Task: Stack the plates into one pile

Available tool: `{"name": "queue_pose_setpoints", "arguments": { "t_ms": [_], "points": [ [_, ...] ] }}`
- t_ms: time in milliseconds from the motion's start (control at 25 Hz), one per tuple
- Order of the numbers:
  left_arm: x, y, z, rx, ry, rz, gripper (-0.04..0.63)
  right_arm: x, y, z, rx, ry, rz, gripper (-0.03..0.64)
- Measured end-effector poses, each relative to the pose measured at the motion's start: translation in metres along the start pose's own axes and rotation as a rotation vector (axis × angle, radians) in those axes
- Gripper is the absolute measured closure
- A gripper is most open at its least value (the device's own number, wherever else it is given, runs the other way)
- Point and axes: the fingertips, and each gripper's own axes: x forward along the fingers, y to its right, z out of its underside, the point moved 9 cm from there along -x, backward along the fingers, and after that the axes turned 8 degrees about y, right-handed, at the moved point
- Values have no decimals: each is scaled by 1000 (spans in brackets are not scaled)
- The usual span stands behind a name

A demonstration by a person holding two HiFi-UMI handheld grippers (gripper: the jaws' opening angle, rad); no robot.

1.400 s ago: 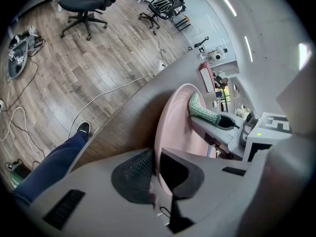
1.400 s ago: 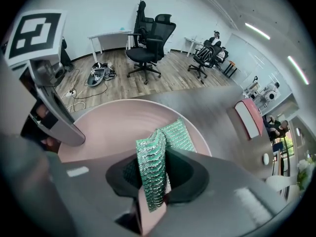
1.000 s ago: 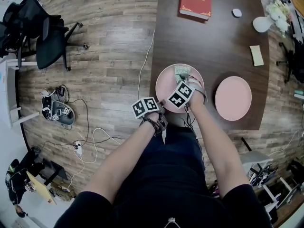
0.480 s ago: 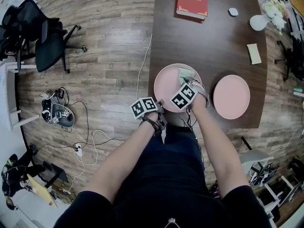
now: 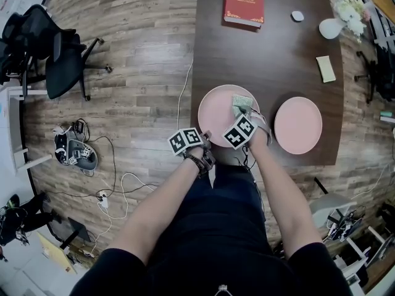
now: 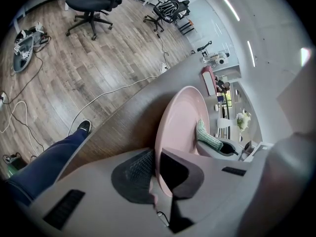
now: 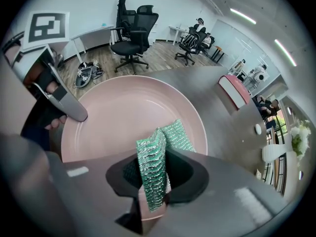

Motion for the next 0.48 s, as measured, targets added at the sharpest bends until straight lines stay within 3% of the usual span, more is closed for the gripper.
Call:
{"name": "queue_pose_setpoints", "arguments": {
  "t_ms": [480],
  "points": [
    [0,3,0,52,-25,48,566,-32,5,-7,8,128,32,529]
  ]
}}
